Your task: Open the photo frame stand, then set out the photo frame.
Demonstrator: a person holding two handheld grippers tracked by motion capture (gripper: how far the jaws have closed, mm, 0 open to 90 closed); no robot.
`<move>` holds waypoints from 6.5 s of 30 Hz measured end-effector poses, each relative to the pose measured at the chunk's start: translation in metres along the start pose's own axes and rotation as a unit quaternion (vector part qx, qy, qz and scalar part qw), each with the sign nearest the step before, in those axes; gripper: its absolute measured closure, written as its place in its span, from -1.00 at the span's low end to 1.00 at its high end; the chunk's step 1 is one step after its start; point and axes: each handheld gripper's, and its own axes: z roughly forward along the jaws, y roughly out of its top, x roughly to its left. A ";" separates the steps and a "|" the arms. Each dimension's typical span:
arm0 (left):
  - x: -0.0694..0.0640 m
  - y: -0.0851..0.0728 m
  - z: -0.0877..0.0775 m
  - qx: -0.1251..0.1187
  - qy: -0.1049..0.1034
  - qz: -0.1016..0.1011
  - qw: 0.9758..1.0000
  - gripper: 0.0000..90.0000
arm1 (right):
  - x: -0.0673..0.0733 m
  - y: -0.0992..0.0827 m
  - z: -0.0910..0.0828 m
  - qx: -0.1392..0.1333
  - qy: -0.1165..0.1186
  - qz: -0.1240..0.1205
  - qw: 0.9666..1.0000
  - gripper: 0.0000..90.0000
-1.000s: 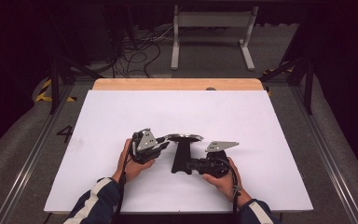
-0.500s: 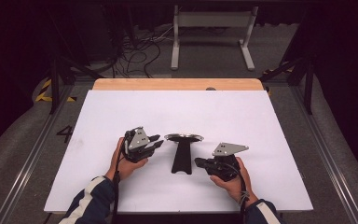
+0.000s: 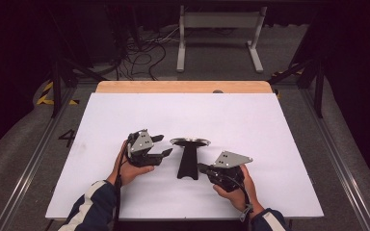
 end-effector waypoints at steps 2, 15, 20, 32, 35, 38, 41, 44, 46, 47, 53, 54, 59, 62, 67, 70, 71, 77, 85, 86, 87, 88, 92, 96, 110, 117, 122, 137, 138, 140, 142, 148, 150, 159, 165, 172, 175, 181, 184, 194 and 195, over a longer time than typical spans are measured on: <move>0.001 0.004 0.005 -0.005 -0.008 -0.006 1.000 -0.08 | 0.003 0.001 0.002 -0.002 0.002 -0.001 1.000 1.00; 0.006 0.001 0.025 0.009 -0.041 -0.026 0.999 0.35 | 0.041 0.012 0.049 0.001 -0.029 -0.043 0.999 1.00; 0.000 0.004 0.028 0.018 -0.032 -0.012 0.999 0.46 | 0.047 0.013 0.063 0.009 -0.038 -0.030 0.999 1.00; -0.004 0.005 0.025 0.024 -0.029 0.016 0.999 0.59 | 0.049 0.006 0.074 0.035 -0.061 -0.010 0.998 1.00; -0.005 0.004 0.024 0.022 -0.029 0.016 0.999 0.61 | 0.050 0.005 0.073 0.040 -0.066 -0.010 0.997 1.00; -0.006 0.004 0.024 0.020 -0.026 0.019 0.999 0.62 | 0.050 0.003 0.073 0.045 -0.064 -0.006 0.997 1.00; -0.006 0.003 0.024 0.018 -0.028 0.020 0.999 0.62 | 0.050 0.002 0.073 0.048 -0.062 -0.003 0.997 1.00; -0.005 0.003 0.024 0.017 -0.029 0.015 0.999 0.62 | 0.050 0.001 0.074 0.051 -0.060 0.000 0.997 1.00; -0.006 0.003 0.028 0.016 -0.027 0.014 0.999 0.56 | 0.051 0.002 0.076 0.046 -0.052 0.001 0.998 1.00; -0.006 0.003 0.031 0.022 -0.020 0.015 0.999 0.49 | 0.051 0.002 0.076 0.043 -0.047 0.001 0.998 1.00; -0.007 0.000 0.042 0.043 -0.016 0.013 0.999 0.49 | 0.054 0.003 0.083 0.040 -0.051 -0.008 0.998 1.00; -0.007 0.000 0.042 0.042 -0.020 0.015 0.999 0.53 | 0.053 0.003 0.084 0.042 -0.057 -0.010 0.997 1.00; -0.008 0.000 0.042 0.046 -0.019 0.021 0.999 0.62 | 0.052 0.002 0.084 0.044 -0.064 -0.003 0.997 1.00; -0.009 0.000 0.041 0.048 -0.014 0.028 0.998 0.64 | 0.055 0.003 0.082 0.045 -0.073 -0.008 0.996 1.00; -0.012 0.000 0.039 0.052 -0.009 0.037 0.998 0.67 | 0.050 0.001 0.080 0.048 -0.070 0.013 0.996 1.00; -0.013 0.000 0.037 0.056 -0.008 0.048 0.997 0.71 | 0.047 0.000 0.077 0.050 -0.073 0.017 0.996 1.00; -0.014 0.000 0.036 0.055 -0.007 0.049 0.997 0.72 | 0.045 0.000 0.076 0.050 -0.073 0.020 0.996 1.00; -0.015 -0.001 0.032 0.060 -0.006 0.060 0.996 0.78 | 0.041 -0.002 0.072 0.051 -0.075 0.022 0.996 1.00; -0.017 -0.001 0.031 0.064 -0.004 0.063 0.996 0.80 | 0.038 -0.004 0.068 0.052 -0.076 0.026 0.995 1.00; -0.018 0.000 0.030 0.065 -0.004 0.062 0.996 0.80 | 0.037 -0.004 0.068 0.052 -0.075 0.027 0.995 1.00; -0.018 0.000 0.030 0.066 -0.004 0.064 0.996 0.80 | 0.037 -0.005 0.067 0.052 -0.075 0.027 0.995 1.00; -0.018 0.000 0.030 0.066 -0.004 0.064 0.996 0.80 | 0.037 -0.005 0.067 0.052 -0.075 0.027 0.995 1.00; -0.020 0.000 0.029 0.068 -0.002 0.065 0.996 0.79 | 0.037 -0.006 0.064 0.054 -0.076 0.020 0.995 1.00; -0.020 0.000 0.029 0.065 -0.004 0.062 0.996 0.78 | 0.037 -0.008 0.064 0.050 -0.084 0.021 0.995 1.00; -0.022 0.005 0.037 0.048 -0.023 0.075 0.996 0.70 | 0.031 -0.015 0.056 0.055 -0.097 0.031 0.993 1.00; -0.024 0.006 0.038 0.050 -0.023 0.085 0.995 0.71 | 0.027 -0.018 0.053 0.057 -0.098 0.037 0.993 1.00; -0.028 0.008 0.037 0.057 -0.022 0.102 0.993 0.72 | 0.023 -0.019 0.051 0.058 -0.100 0.041 0.992 1.00; -0.041 0.012 0.039 0.063 -0.022 0.123 0.990 0.69 | 0.003 -0.026 0.037 0.058 -0.099 0.050 0.992 1.00; -0.042 0.013 0.040 0.060 -0.024 0.127 0.990 0.68 | 0.002 -0.026 0.037 0.057 -0.098 0.050 0.992 1.00; -0.044 0.013 0.039 0.059 -0.024 0.128 0.990 0.68 | 0.000 -0.027 0.035 0.059 -0.096 0.050 0.992 1.00; -0.045 0.013 0.039 0.058 -0.024 0.131 0.989 0.68 | -0.002 -0.027 0.034 0.058 -0.096 0.051 0.992 1.00; -0.052 0.015 0.039 0.061 -0.022 0.137 0.988 0.67 | -0.007 -0.028 0.031 0.061 -0.096 0.054 0.992 1.00; -0.054 0.015 0.039 0.062 -0.021 0.136 0.989 0.66 | -0.008 -0.028 0.030 0.062 -0.095 0.054 0.992 1.00; -0.060 0.016 0.039 0.060 -0.019 0.148 0.987 0.65 | -0.013 -0.028 0.026 0.073 -0.089 0.052 0.992 1.00; -0.070 0.019 0.040 0.061 -0.018 0.151 0.987 0.63 | -0.017 -0.028 0.022 0.085 -0.096 0.047 0.991 1.00; -0.071 0.018 0.041 0.056 -0.023 0.140 0.988 0.61 | -0.021 -0.031 0.019 0.091 -0.093 0.042 0.991 1.00; -0.069 0.018 0.041 0.051 -0.029 0.132 0.990 0.60 | -0.021 -0.032 0.018 0.091 -0.091 0.041 0.991 0.96; -0.067 0.016 0.041 0.048 -0.037 0.119 0.991 0.58 | -0.020 -0.030 0.011 0.081 -0.088 0.044 0.992 0.91; -0.067 0.017 0.041 0.048 -0.038 0.120 0.991 0.58 | -0.022 -0.027 0.003 0.067 -0.089 0.047 0.993 0.91; -0.069 0.018 0.041 0.051 -0.041 0.128 0.990 0.59 | -0.013 -0.017 -0.008 0.034 -0.112 0.019 0.993 0.59; -0.069 0.018 0.040 0.050 -0.042 0.130 0.989 0.59 | -0.014 -0.017 -0.010 0.030 -0.115 0.022 0.993 0.60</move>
